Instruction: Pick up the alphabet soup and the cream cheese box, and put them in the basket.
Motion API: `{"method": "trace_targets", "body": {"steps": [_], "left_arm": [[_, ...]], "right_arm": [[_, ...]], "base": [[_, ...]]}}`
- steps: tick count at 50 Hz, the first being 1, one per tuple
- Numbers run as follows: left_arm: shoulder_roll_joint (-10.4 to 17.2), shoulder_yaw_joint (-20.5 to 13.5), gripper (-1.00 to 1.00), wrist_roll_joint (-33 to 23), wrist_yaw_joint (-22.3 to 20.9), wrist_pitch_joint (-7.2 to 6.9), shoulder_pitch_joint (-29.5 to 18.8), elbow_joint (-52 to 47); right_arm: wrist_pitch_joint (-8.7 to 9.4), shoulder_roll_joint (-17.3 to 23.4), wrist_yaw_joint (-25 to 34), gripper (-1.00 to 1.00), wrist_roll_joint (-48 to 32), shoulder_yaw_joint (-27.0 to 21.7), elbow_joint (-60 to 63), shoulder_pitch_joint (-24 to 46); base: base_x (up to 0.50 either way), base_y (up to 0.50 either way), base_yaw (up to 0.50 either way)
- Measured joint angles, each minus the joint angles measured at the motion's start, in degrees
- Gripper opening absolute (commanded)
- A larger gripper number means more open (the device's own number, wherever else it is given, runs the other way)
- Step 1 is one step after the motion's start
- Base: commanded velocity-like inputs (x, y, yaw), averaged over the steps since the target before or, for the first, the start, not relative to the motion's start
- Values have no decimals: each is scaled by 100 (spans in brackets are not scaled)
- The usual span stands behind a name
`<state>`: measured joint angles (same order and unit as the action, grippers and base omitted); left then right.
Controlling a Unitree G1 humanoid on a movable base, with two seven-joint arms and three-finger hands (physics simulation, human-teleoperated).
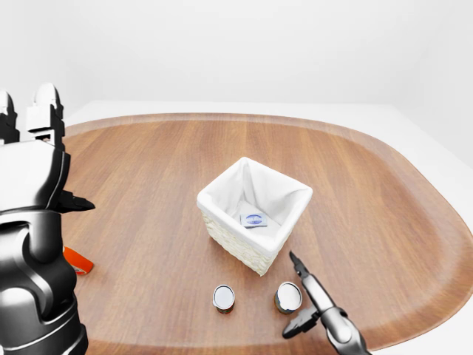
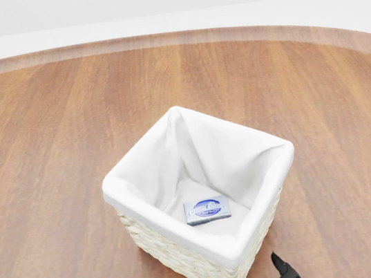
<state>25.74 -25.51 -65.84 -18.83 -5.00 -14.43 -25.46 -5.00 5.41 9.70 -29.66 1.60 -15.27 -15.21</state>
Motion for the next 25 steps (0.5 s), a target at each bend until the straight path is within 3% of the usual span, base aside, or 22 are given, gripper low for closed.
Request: {"method": "trace_targets", "body": {"steps": [25], "left_arm": [[1, 7, 100, -29, -2, 0, -4, 22]], "right_arm": [[0, 75, -239, 100, 12, 49, -543, 216]], "base": [[0, 0, 0]]}}
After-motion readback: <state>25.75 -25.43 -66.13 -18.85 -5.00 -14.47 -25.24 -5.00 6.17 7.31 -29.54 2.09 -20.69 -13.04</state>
